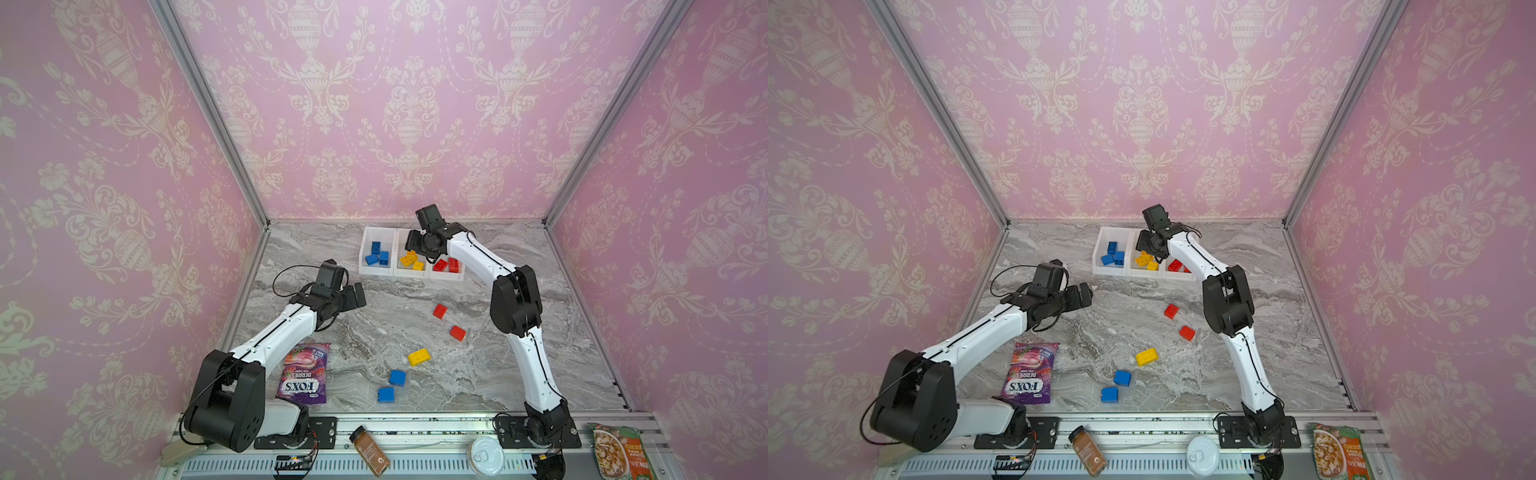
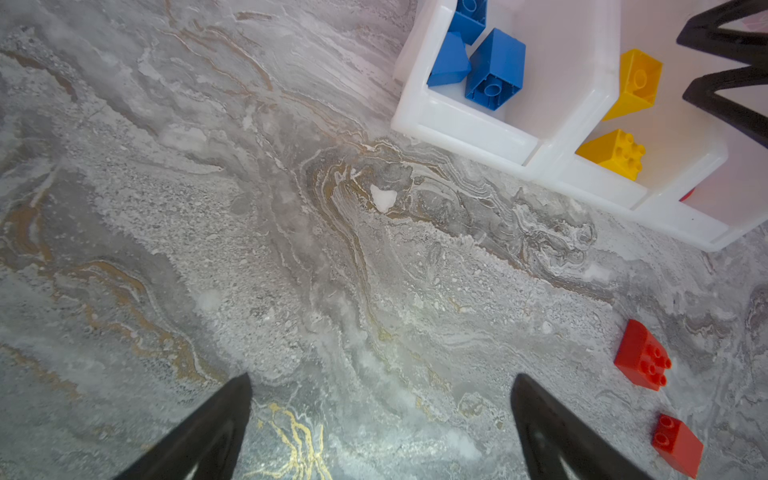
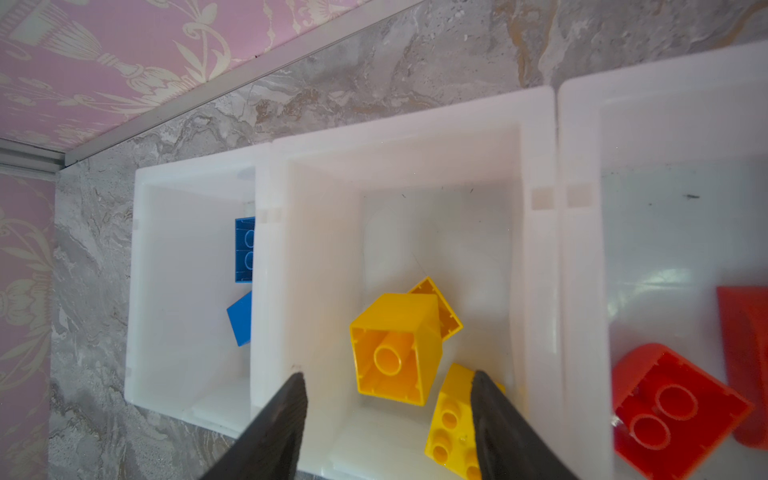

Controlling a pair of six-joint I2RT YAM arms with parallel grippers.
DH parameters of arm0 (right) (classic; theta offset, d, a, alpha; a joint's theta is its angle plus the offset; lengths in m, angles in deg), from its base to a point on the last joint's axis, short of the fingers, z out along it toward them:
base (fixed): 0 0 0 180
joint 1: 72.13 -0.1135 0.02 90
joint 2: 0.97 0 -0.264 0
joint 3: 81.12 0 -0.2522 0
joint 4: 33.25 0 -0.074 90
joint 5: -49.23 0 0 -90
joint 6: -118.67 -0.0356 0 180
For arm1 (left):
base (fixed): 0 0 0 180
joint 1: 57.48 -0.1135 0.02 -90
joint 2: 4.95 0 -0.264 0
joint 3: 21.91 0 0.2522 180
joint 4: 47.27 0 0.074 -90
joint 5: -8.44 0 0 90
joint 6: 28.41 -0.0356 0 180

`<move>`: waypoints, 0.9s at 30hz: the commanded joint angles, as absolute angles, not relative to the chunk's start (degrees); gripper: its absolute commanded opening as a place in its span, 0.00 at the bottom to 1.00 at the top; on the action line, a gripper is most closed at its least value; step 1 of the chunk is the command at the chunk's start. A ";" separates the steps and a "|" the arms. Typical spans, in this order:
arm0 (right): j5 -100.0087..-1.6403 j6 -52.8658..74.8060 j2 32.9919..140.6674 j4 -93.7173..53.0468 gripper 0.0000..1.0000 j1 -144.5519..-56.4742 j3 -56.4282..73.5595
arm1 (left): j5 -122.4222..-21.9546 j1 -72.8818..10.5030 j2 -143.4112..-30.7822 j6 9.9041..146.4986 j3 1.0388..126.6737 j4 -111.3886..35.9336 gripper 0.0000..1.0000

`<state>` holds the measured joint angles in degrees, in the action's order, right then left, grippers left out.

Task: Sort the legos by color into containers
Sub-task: 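Lower the yellow brick into the middle compartment and open the right gripper, then move the right gripper down onto a red 2x1 brick and grasp it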

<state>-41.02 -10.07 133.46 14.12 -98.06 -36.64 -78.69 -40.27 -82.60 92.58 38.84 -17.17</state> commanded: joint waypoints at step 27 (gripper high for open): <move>-45.09 8.80 100.03 18.57 0.81 -99.42 -2.26 | -76.88 -38.75 -85.37 92.88 41.68 -17.77 0.99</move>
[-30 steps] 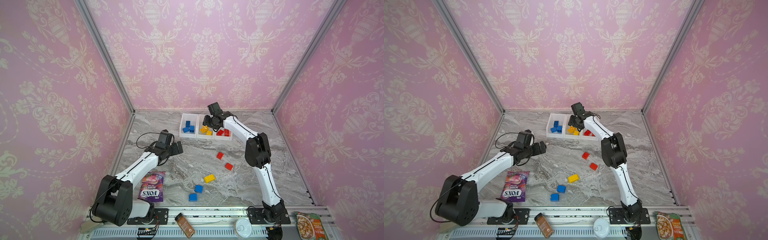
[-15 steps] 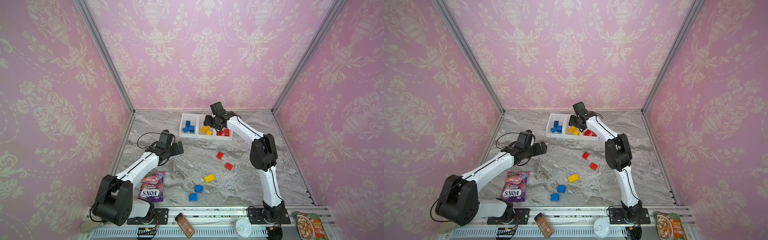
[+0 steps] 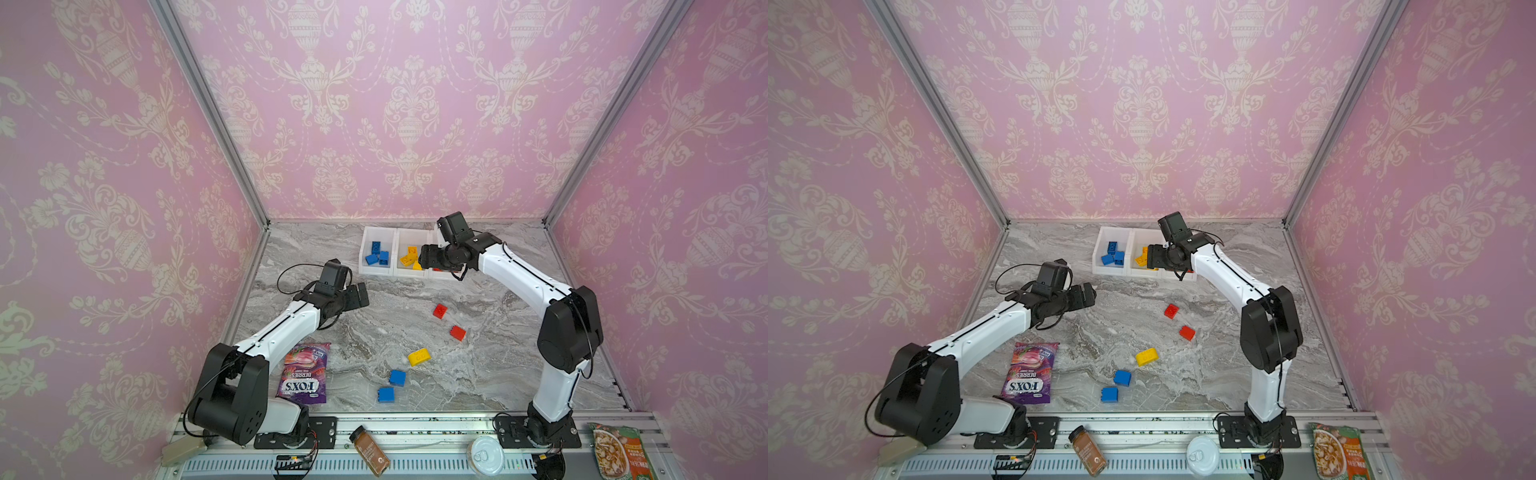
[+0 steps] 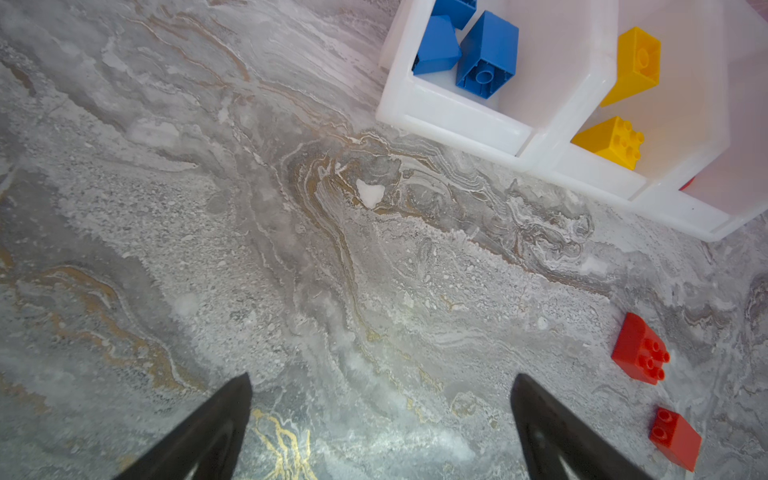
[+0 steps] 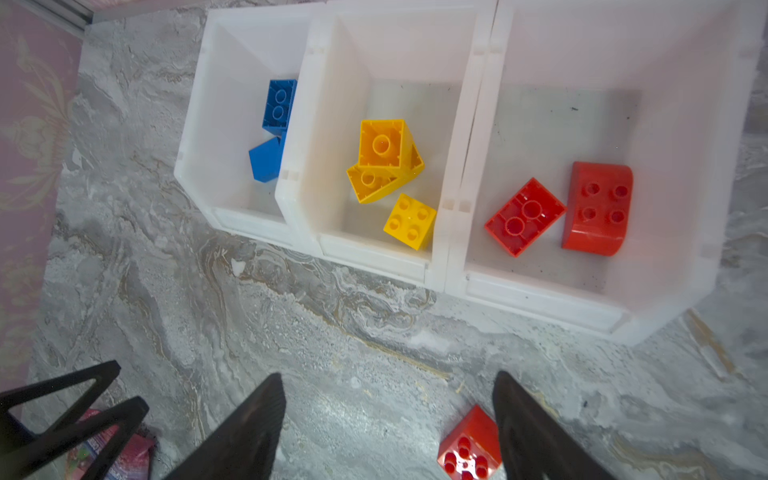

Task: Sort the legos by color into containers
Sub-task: 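Move the right gripper down onto a red 2x1 brick and grasp it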

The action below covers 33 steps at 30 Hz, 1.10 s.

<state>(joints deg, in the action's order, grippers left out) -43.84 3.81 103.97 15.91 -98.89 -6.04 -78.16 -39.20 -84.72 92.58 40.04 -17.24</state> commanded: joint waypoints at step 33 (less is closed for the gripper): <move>-34.63 30.34 96.00 22.85 0.86 -104.87 24.66 | -75.85 -38.34 -86.87 91.86 43.06 -17.60 0.99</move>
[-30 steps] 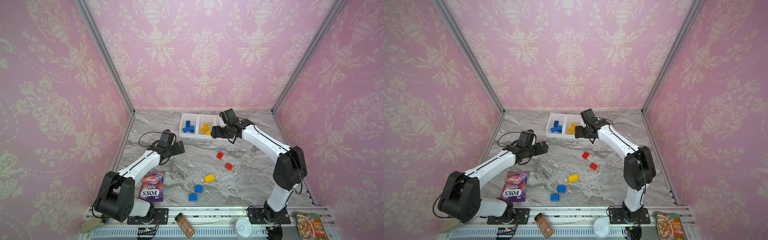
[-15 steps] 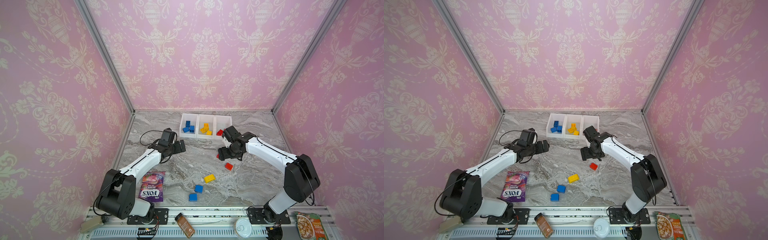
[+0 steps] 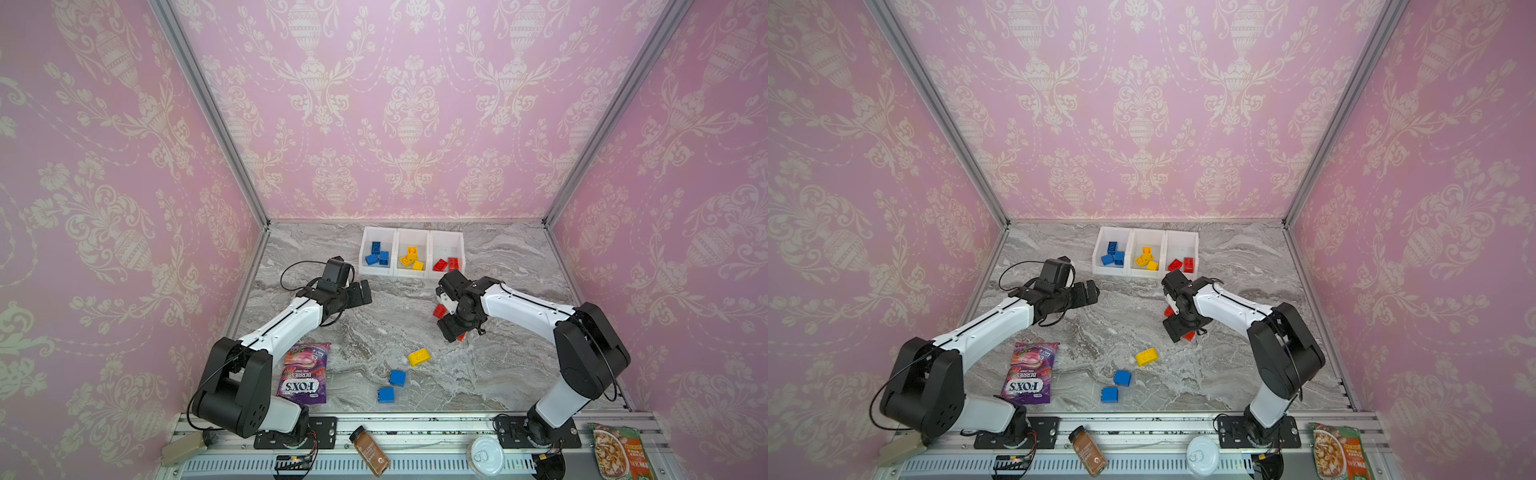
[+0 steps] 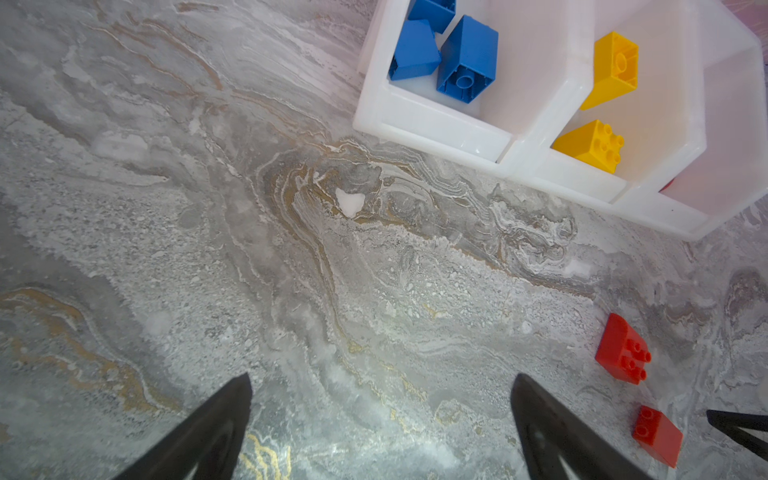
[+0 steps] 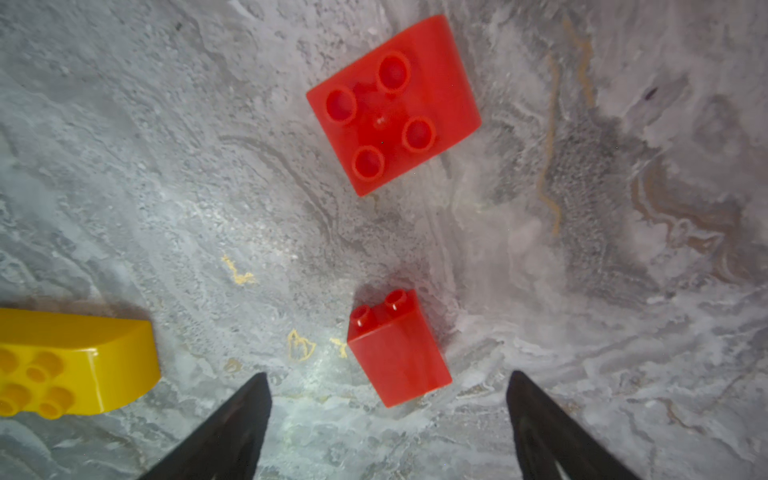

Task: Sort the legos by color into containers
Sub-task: 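Move the right gripper down onto a red 2x1 brick and grasp it, then lift the red brick with the right gripper toward the bin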

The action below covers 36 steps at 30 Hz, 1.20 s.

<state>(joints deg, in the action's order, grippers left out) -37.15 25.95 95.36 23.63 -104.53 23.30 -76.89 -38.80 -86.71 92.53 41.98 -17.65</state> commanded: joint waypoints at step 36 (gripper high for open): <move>-35.61 27.91 98.38 24.08 0.27 -104.94 24.18 | -76.20 -38.34 -86.66 91.50 42.70 -17.60 0.99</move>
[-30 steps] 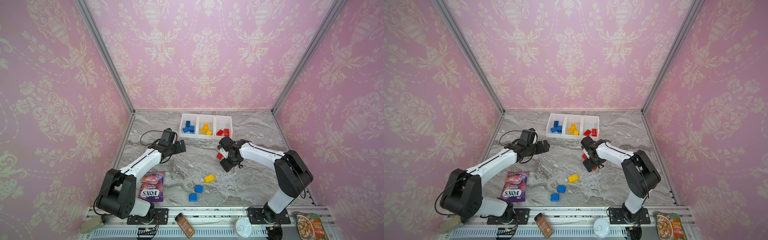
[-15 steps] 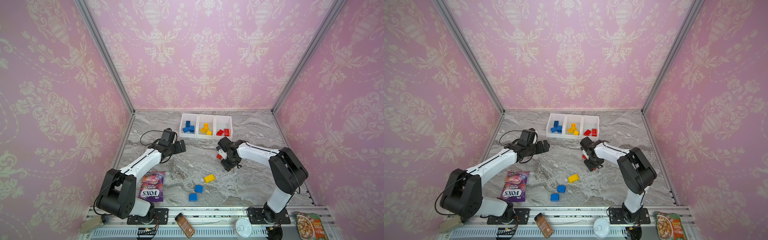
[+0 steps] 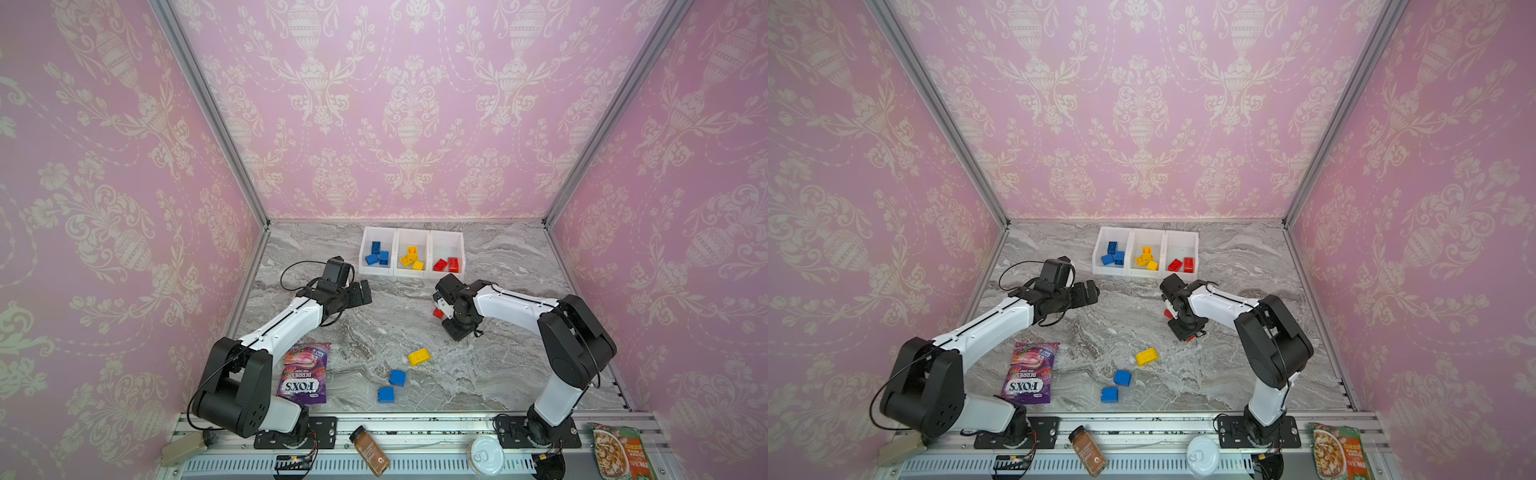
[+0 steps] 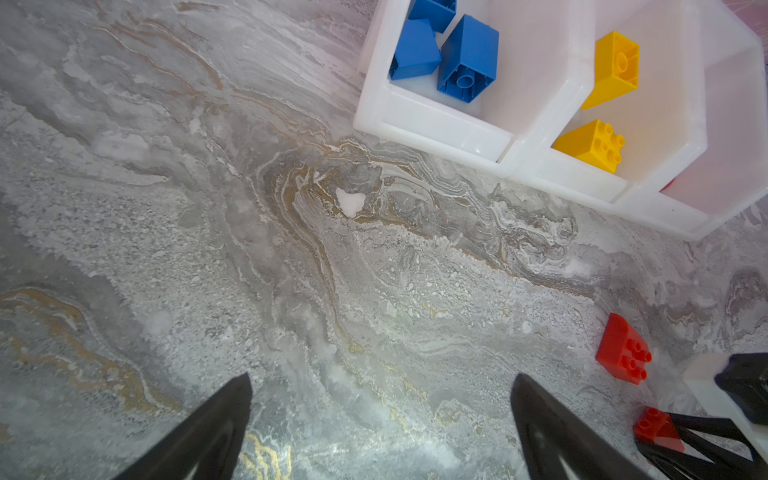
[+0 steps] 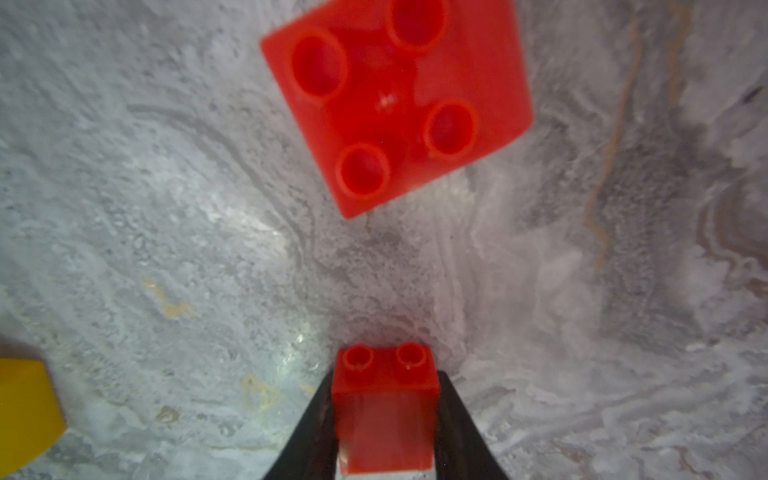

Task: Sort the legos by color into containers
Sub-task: 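Lift the red brick with the right gripper toward the bin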

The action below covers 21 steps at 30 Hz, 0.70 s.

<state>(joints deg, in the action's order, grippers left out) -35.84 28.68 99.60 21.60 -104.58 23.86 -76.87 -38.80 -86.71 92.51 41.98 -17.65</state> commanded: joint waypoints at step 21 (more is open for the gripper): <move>-35.61 25.22 97.18 24.82 0.27 -98.76 3.39 | -76.11 -38.41 -85.80 91.74 42.06 -17.77 0.99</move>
